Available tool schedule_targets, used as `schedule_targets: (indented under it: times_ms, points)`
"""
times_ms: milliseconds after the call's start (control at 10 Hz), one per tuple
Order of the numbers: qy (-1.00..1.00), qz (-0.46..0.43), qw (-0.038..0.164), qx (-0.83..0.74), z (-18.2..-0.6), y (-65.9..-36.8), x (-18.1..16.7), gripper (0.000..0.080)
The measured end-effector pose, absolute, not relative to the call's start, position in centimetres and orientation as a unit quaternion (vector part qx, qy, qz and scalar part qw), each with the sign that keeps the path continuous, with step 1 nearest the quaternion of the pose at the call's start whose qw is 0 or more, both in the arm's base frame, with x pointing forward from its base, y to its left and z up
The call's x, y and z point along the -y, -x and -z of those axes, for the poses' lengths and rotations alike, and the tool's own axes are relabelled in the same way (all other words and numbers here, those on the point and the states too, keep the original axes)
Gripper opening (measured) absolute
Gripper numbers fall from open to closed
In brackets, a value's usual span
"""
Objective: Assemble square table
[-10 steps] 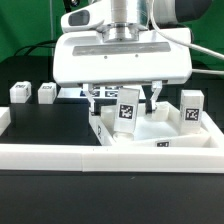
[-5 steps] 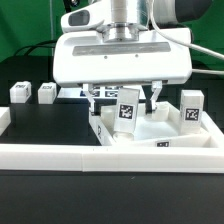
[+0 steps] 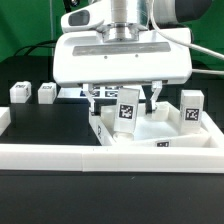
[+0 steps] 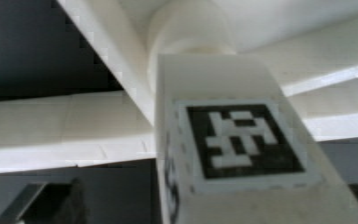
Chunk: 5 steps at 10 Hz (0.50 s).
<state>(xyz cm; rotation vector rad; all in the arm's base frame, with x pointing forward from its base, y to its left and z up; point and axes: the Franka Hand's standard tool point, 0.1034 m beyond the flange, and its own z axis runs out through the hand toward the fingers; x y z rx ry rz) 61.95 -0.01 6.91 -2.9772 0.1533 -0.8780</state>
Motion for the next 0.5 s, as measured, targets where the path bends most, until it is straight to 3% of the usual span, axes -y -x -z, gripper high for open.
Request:
schedule_targets:
  times_ms: [100, 200, 300, 400, 500]
  points:
    - [0.958, 0.282, 0.017, -0.049, -6.9, -62.0, 0.0, 0.0649]
    - [0.962, 0.264, 0.030, -0.063, -6.8, -61.6, -0.5, 0.0649]
    - [0.969, 0.228, 0.055, -0.080, -7.9, -61.2, -1.5, 0.0649]
    - [0.970, 0.215, 0.065, -0.097, -9.9, -61.4, -1.5, 0.0649]
    - [0.971, 0.189, 0.078, -0.122, -10.5, -61.3, -1.9, 0.0649]
